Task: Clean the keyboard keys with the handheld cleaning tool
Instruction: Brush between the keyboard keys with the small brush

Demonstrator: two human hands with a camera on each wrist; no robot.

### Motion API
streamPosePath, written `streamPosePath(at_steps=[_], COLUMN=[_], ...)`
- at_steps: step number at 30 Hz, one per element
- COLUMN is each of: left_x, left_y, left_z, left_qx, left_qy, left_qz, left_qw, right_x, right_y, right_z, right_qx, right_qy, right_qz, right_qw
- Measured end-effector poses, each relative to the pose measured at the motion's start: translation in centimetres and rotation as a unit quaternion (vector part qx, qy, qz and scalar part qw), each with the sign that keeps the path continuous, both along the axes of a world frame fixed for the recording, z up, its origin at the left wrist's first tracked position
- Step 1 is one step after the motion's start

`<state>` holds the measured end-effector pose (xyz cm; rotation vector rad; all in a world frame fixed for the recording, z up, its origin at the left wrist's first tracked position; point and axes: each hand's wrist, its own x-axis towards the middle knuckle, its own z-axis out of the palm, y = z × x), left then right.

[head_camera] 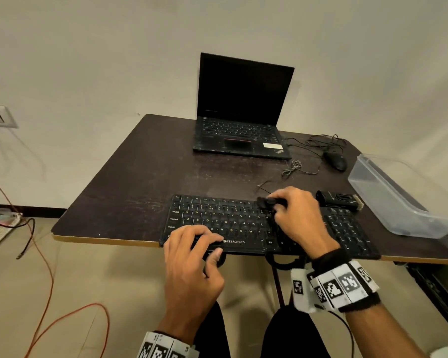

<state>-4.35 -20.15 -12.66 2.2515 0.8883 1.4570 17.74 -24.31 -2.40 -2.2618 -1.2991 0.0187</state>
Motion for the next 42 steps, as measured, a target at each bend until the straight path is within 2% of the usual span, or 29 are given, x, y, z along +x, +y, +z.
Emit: streamPosePath(at_steps=[3, 5, 9, 11, 13, 17, 21, 25, 27, 30, 32, 36, 37, 40, 42], left_x=[0.1, 0.1, 0.1, 0.0, 0.0, 0.1, 0.1, 0.2, 0.3, 0.3, 0.3, 0.2, 0.2, 0.3, 0.2], left_y=[0.1, 0.1, 0.1, 0.1, 0.1, 0.1, 0.1, 0.1, 0.2, 0.1, 0.1, 0.1, 0.1, 0.0, 0.0], left_z=[-0.1, -0.3, -0.3, -0.3, -0.3, 0.0, 0.0, -0.2, -0.2, -0.2, -0.3, -0.3, -0.4, -0.4, -0.4], left_qx=[0.004, 0.002, 0.007, 0.008, 0.004, 0.008, 0.000, 0.004, 0.005, 0.007, 0.006, 0.001, 0.002, 0.005, 0.004], left_qy=[-0.001, 0.000, 0.002, 0.003, 0.003, 0.006, 0.014, 0.014, 0.015, 0.020, 0.019, 0.026, 0.027, 0.028, 0.026], left_qz=[0.006, 0.006, 0.003, 0.005, 0.004, 0.003, 0.018, 0.019, 0.022, 0.025, 0.023, 0.020, 0.021, 0.024, 0.024], left_qw=[1.000, 1.000, 1.000, 1.000, 1.000, 1.000, 1.000, 1.000, 1.000, 0.999, 1.000, 0.999, 0.999, 0.999, 0.999], right_x=[-0.3, -0.3, -0.4, -2.0, -2.7, -1.3, -3.4, -1.8, -2.6, -5.0, -4.8, -3.2, -3.7, -6.0, -5.5], right_y=[-1.2, -2.0, -3.7, -4.4, -5.4, -6.7, -7.3, -7.8, -7.7, -7.5, -7.7, -7.7, -7.6, -7.4, -7.7], right_z=[-0.8, -1.0, -1.6, -2.4, -3.0, -3.2, -4.3, -5.1, -5.3, -6.3, -6.6, -6.2, -6.0, -6.3, -6.3], right_qx=[0.007, 0.010, 0.060, 0.058, 0.070, 0.126, 0.125, 0.186, 0.196, 0.199, 0.204, 0.223, 0.216, 0.180, 0.175], right_qy=[-0.010, 0.017, 0.006, -0.003, 0.023, 0.031, 0.028, 0.024, 0.014, 0.013, 0.021, 0.009, 0.007, 0.001, -0.018], right_qz=[0.036, 0.056, 0.016, 0.057, 0.082, -0.001, 0.058, -0.011, -0.020, 0.047, 0.062, -0.015, -0.008, 0.089, 0.098], right_qw=[0.999, 0.998, 0.998, 0.997, 0.994, 0.992, 0.990, 0.982, 0.980, 0.979, 0.977, 0.975, 0.976, 0.980, 0.980])
